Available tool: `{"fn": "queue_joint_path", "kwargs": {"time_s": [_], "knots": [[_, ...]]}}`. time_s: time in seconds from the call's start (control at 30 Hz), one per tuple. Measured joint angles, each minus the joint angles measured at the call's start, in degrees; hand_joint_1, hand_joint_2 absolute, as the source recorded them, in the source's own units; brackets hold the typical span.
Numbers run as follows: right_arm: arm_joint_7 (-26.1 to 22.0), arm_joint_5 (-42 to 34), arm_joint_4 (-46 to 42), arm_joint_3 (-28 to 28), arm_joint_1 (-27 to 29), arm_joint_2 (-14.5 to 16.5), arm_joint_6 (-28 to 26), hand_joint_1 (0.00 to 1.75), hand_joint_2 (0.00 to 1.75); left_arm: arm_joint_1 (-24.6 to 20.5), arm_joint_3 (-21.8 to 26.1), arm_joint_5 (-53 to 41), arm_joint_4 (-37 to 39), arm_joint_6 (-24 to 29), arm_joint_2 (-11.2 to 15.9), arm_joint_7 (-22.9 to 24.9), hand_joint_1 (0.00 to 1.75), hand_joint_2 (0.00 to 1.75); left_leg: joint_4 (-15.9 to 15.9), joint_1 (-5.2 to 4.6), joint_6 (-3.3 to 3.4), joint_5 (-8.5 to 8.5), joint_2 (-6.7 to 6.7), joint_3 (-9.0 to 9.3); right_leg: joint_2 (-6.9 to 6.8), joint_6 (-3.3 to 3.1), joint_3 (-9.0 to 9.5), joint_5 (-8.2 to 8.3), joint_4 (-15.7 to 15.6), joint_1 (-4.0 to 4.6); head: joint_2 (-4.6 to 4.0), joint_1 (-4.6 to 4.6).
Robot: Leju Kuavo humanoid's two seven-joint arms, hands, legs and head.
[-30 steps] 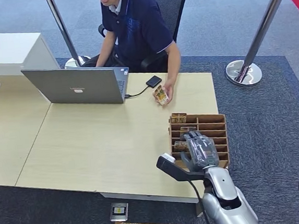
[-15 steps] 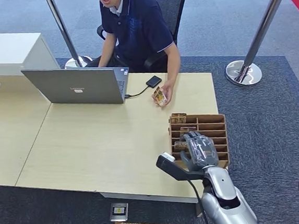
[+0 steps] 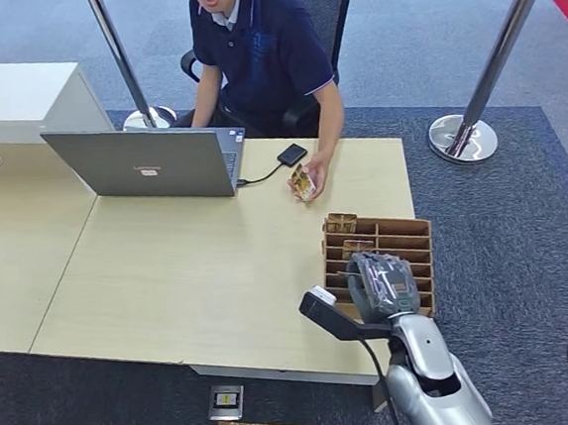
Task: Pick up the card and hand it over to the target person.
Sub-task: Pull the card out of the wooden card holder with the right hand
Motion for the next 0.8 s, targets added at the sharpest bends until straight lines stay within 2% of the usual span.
{"fn": "queue_joint_path", "kwargs": {"time_s": [0.37, 0.43, 0.6, 0.7, 0.8], "knots": [[-0.72, 0.32, -3.07, -0.59, 0.94, -0.57, -0.78, 1.75, 1.75, 0.00, 0.00, 0.01, 0.06, 0.02, -0.04, -0.17, 0.00, 0.00, 0.01, 0.00, -0.01, 0.00, -0.01, -0.01, -0.01, 0.01, 0.00, -0.01, 0.01, 0.00, 0.00, 0.00], [-1.21, 0.23, -5.69, -0.48, 1.63, -1.04, -0.88, 1.75, 1.75, 0.01, 0.06, 0.07, 0.07, 0.00, -0.06, -0.25, 0.00, 0.00, 0.01, 0.00, -0.02, -0.01, 0.00, 0.00, 0.01, 0.02, 0.00, -0.01, 0.01, 0.00, 0.00, 0.00], [-4.83, -2.16, -18.54, 0.99, 3.86, -3.66, 0.35, 1.75, 1.75, -0.04, 0.41, 0.46, 0.05, 0.01, -0.29, -0.55, 0.00, 0.00, 0.04, -0.01, 0.00, -0.02, -0.03, -0.06, -0.03, 0.01, -0.06, -0.03, 0.05, -0.01, 0.00, 0.00], [-6.30, -3.72, -23.77, 2.67, 2.74, -5.14, 0.95, 1.75, 1.75, -0.06, 0.69, 0.75, 0.02, 0.07, -0.51, -0.68, 0.00, 0.00, 0.07, -0.02, 0.00, -0.04, 0.01, -0.07, 0.03, 0.01, -0.08, -0.04, 0.08, -0.02, 0.00, 0.00], [-6.85, -4.05, -25.06, 3.93, 0.16, -5.27, 1.09, 1.75, 1.75, -0.02, 0.99, 1.05, 0.01, 0.11, -0.74, -0.75, 0.00, 0.00, 0.08, -0.02, 0.01, -0.04, 0.08, -0.08, 0.08, 0.01, -0.12, -0.01, 0.09, -0.02, 0.00, 0.00]]}}
